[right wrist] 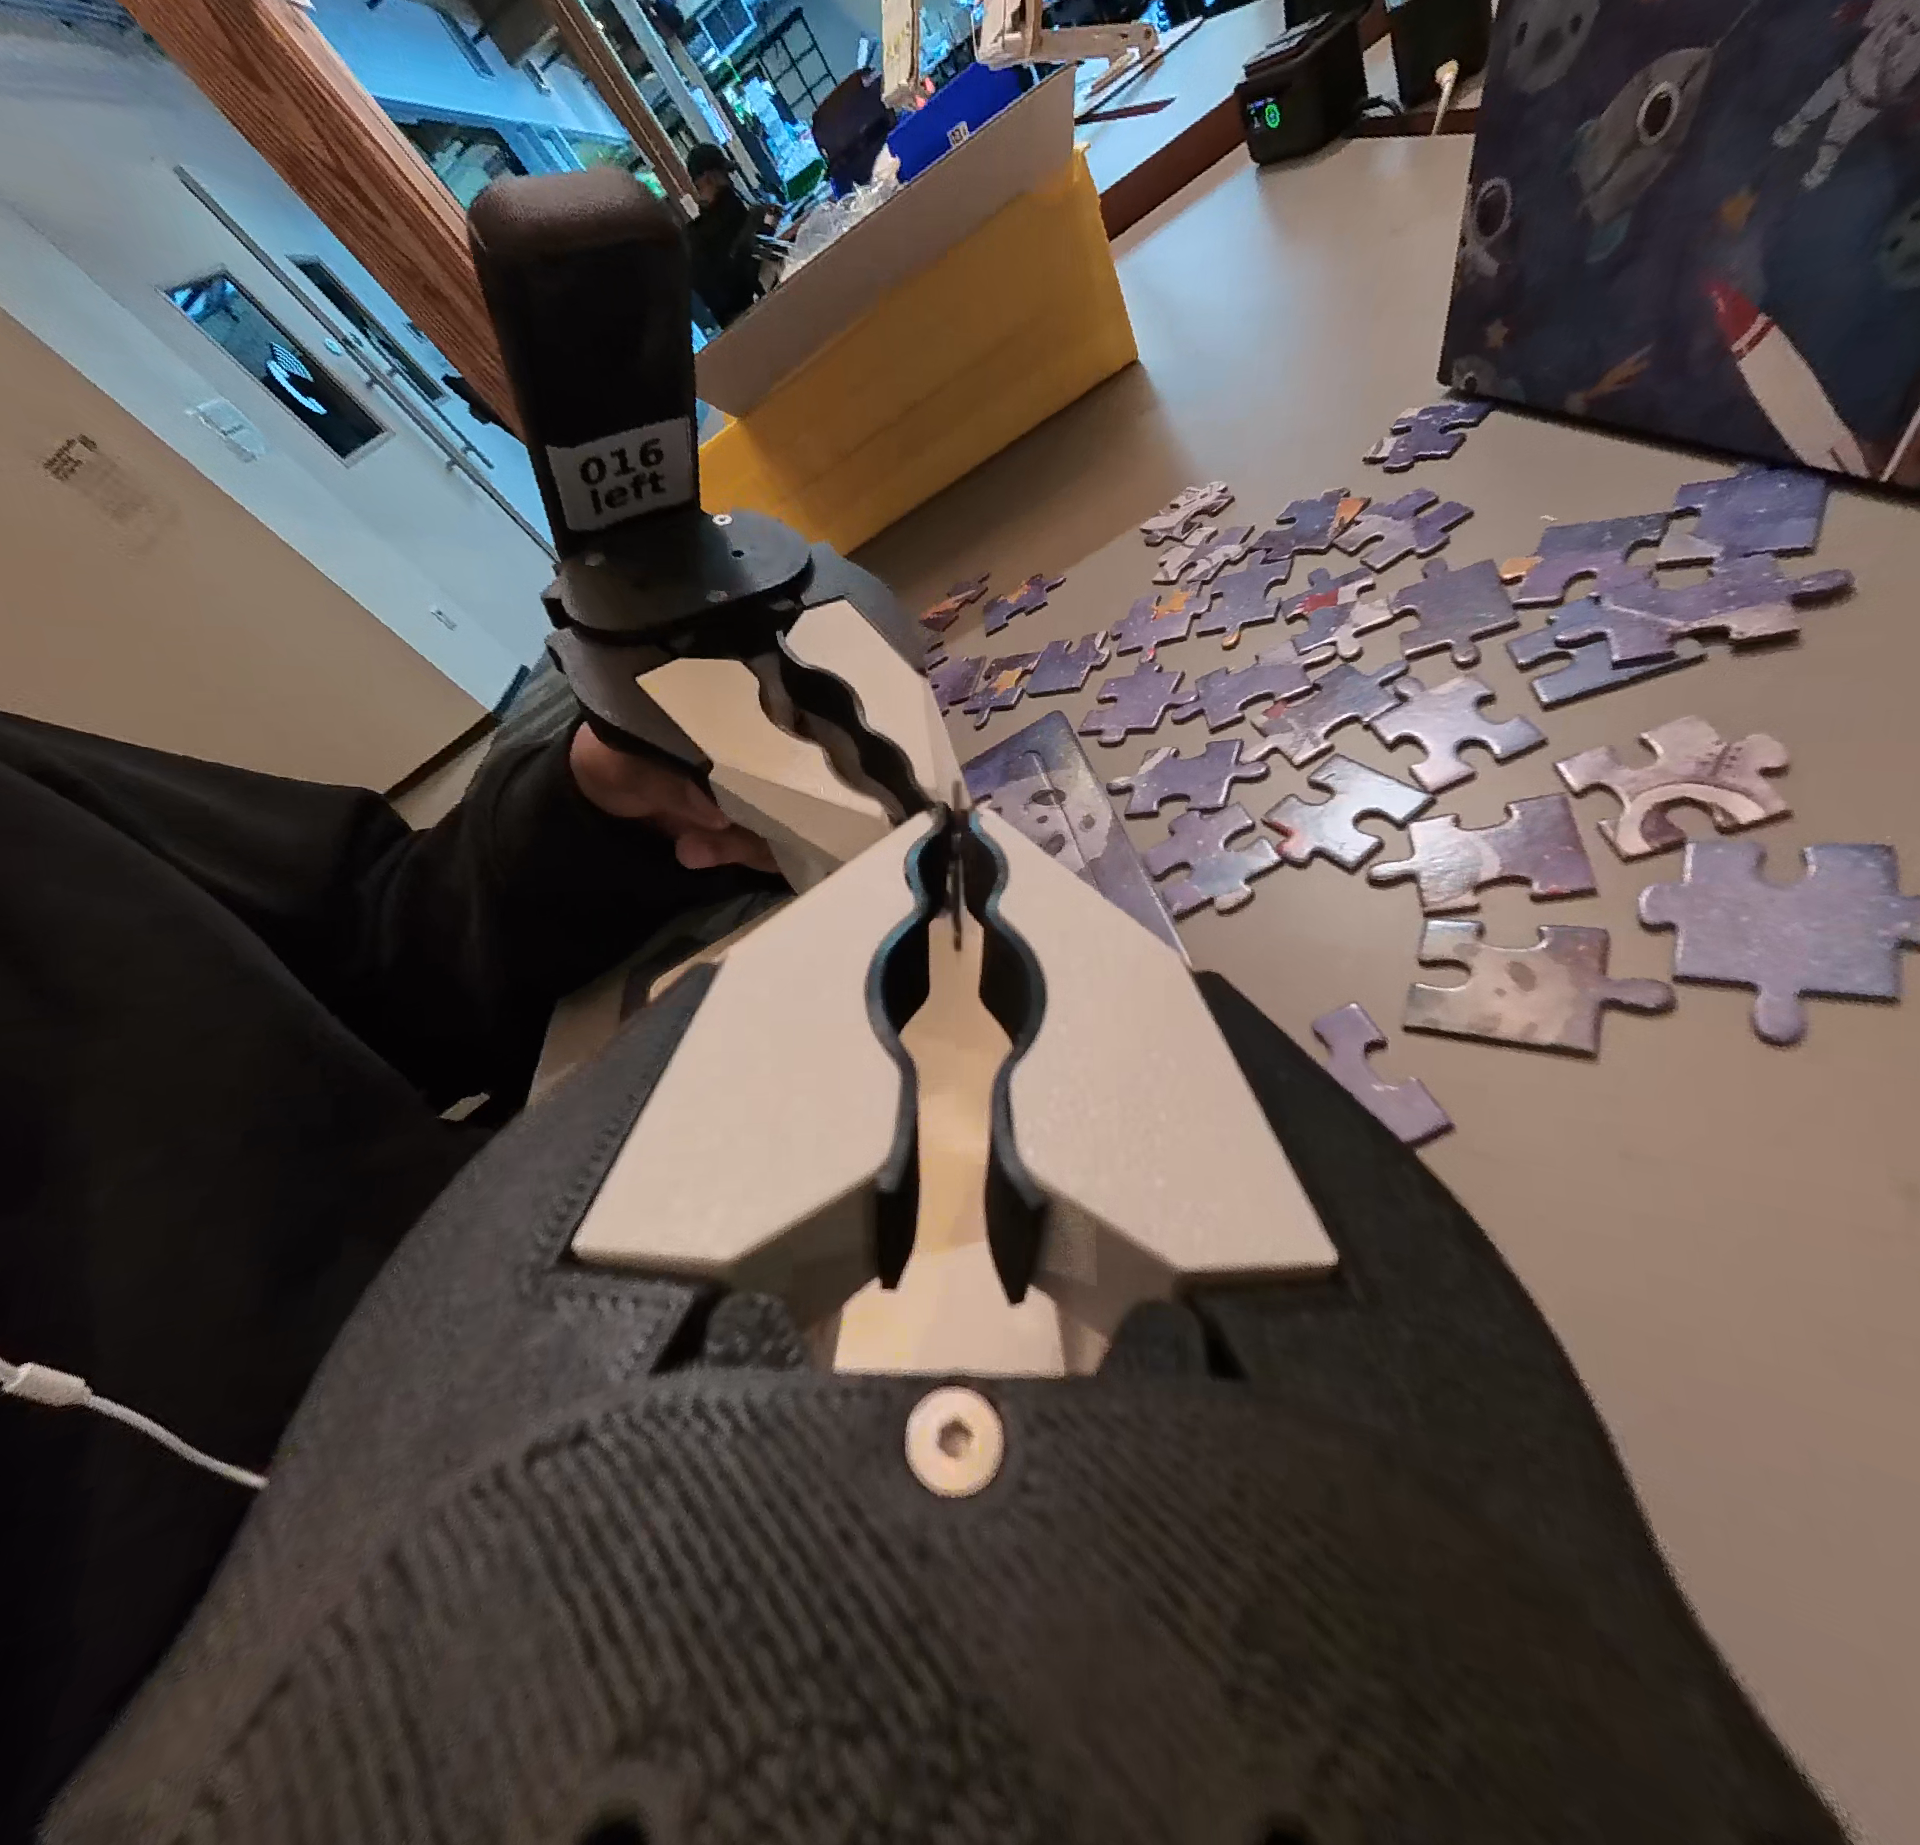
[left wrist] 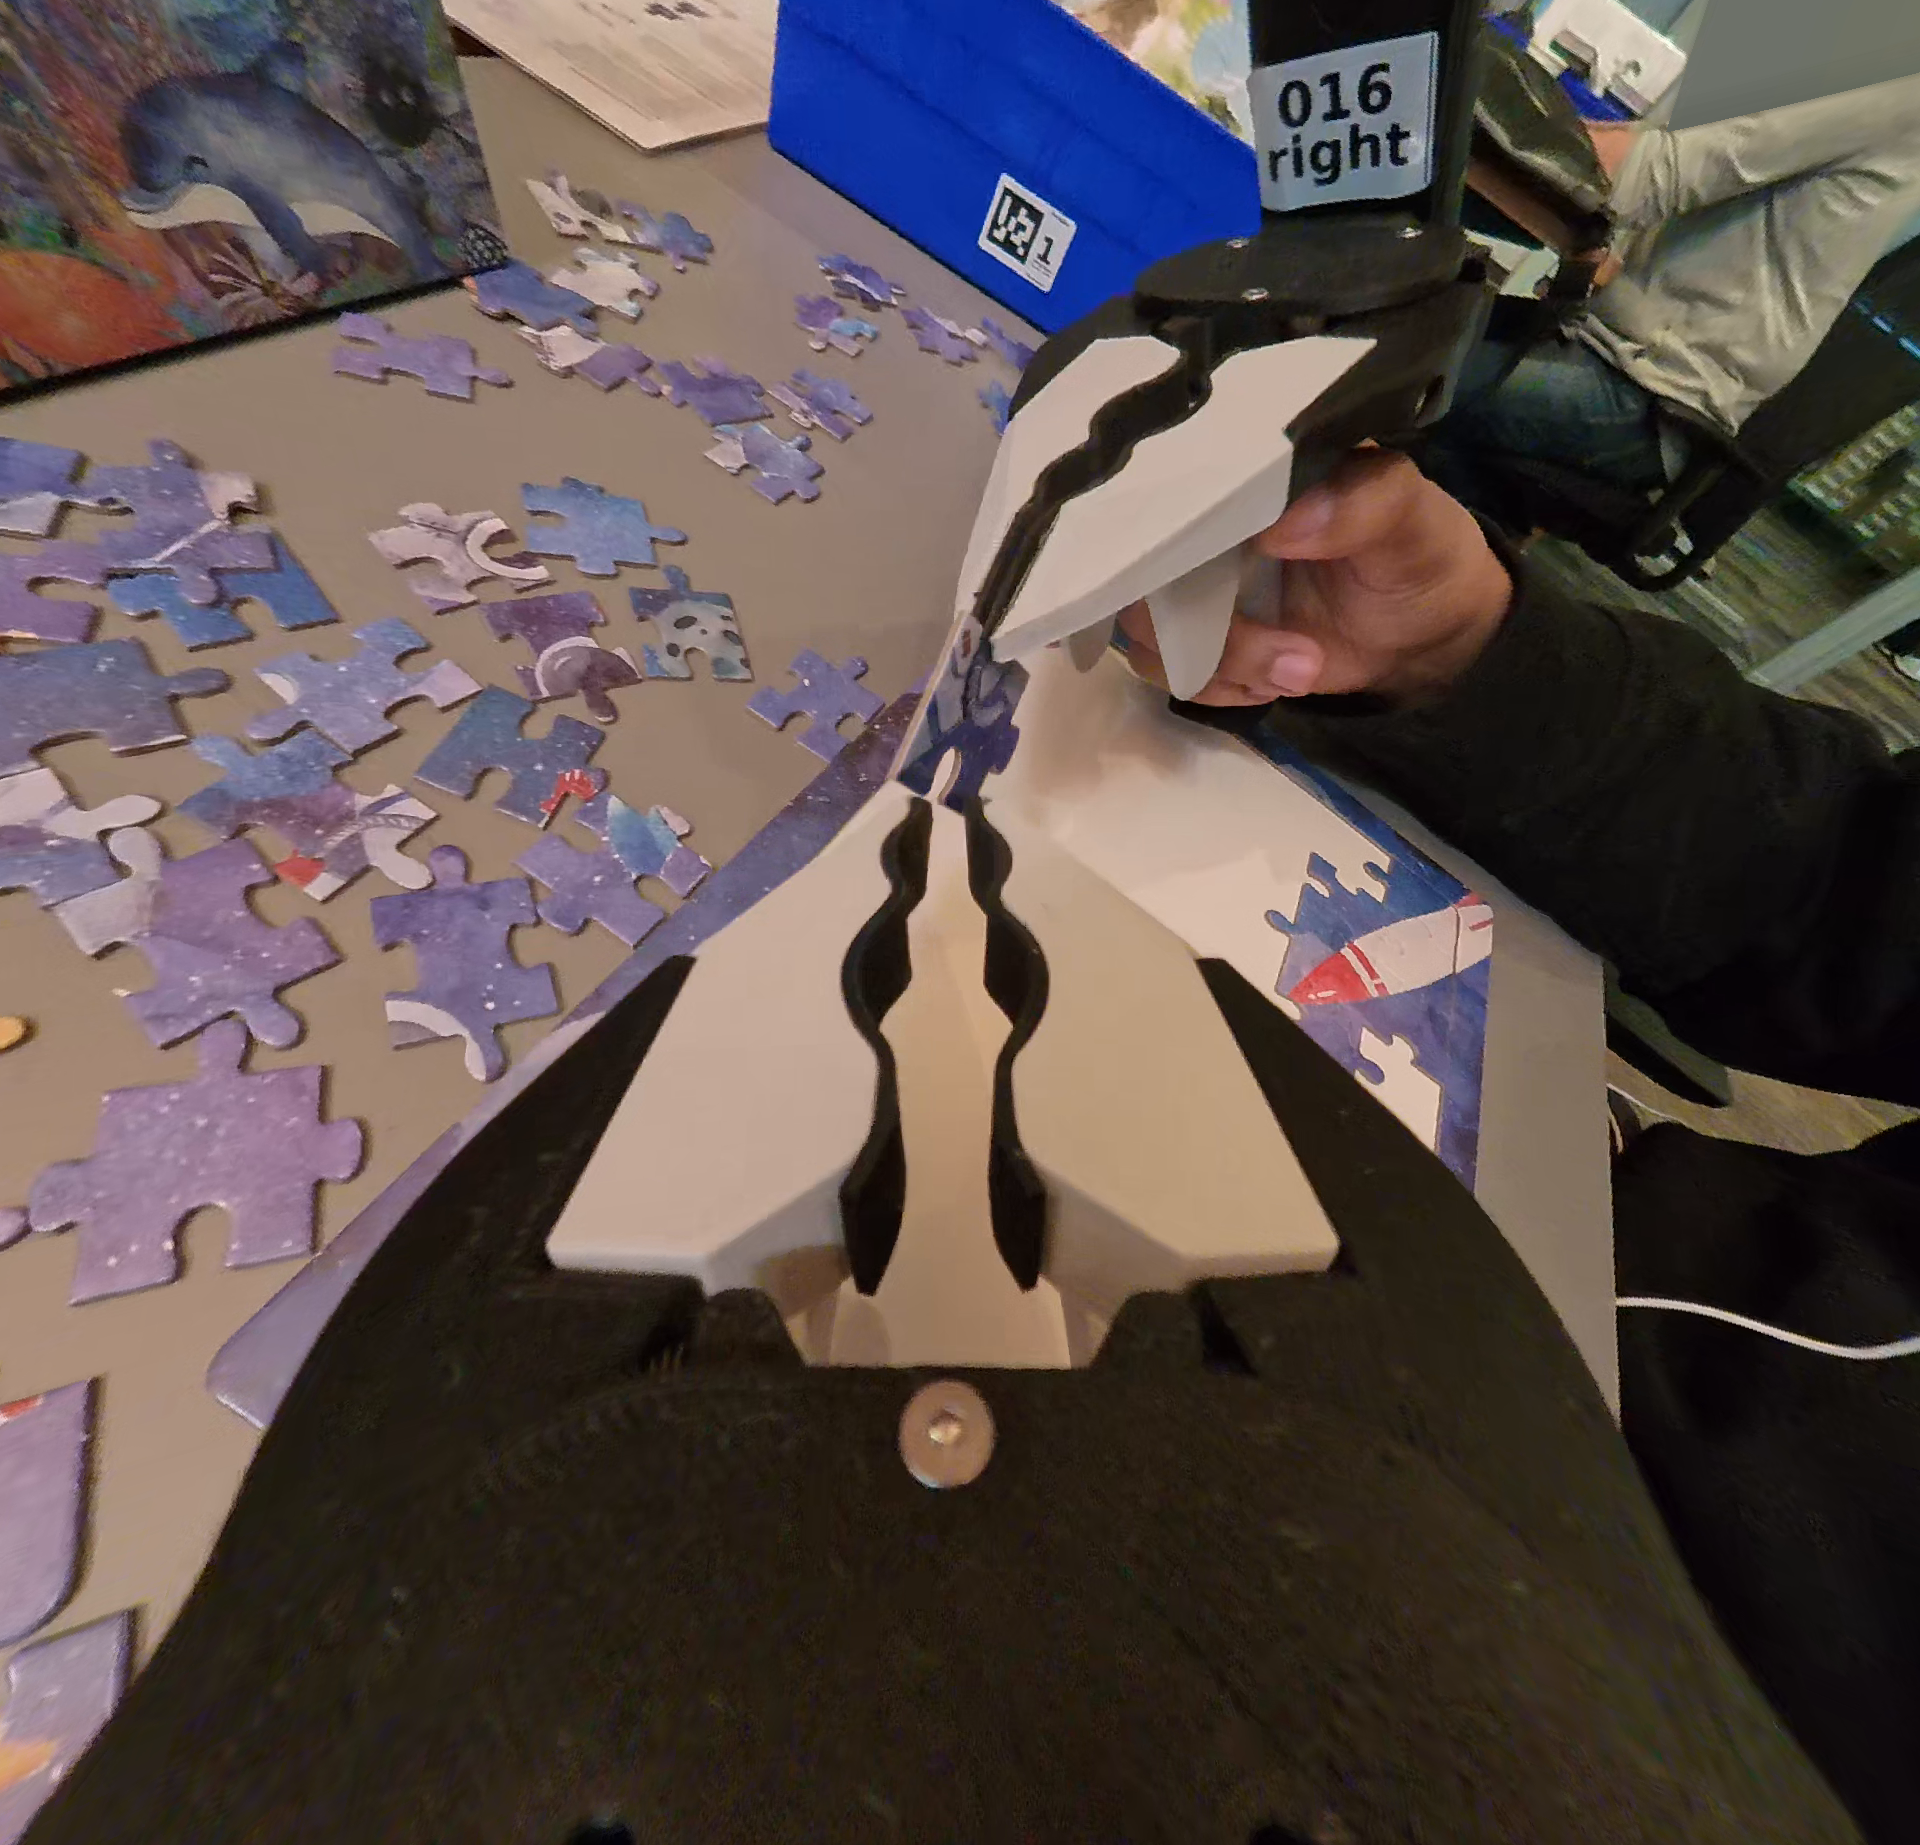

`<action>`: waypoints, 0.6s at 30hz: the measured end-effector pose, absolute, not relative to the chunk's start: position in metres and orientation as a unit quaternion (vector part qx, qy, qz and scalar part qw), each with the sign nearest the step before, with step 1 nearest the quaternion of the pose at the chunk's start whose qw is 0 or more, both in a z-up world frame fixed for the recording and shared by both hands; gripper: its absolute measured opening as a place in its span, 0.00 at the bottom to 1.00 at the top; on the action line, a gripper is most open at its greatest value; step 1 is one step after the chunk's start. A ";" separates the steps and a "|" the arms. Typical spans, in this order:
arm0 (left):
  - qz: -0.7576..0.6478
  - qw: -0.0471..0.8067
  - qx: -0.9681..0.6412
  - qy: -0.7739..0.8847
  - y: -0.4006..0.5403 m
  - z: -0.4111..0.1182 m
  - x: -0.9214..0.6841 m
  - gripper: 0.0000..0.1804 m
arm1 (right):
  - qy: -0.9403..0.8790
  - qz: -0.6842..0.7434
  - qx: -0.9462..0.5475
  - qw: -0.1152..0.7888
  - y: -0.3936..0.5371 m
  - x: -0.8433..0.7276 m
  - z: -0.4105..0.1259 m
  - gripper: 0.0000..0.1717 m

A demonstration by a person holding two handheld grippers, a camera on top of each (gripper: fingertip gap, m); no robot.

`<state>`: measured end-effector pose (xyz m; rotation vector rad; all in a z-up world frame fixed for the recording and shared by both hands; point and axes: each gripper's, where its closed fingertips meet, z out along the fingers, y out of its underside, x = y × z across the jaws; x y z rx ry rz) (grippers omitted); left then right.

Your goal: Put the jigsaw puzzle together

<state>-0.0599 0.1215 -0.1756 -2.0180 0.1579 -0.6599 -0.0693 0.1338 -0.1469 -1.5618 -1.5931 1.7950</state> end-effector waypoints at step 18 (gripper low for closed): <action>-0.392 0.482 -0.784 -0.009 0.120 -0.160 -0.067 0.00 | -0.554 0.617 -0.541 0.144 0.134 -0.071 -0.149 0.04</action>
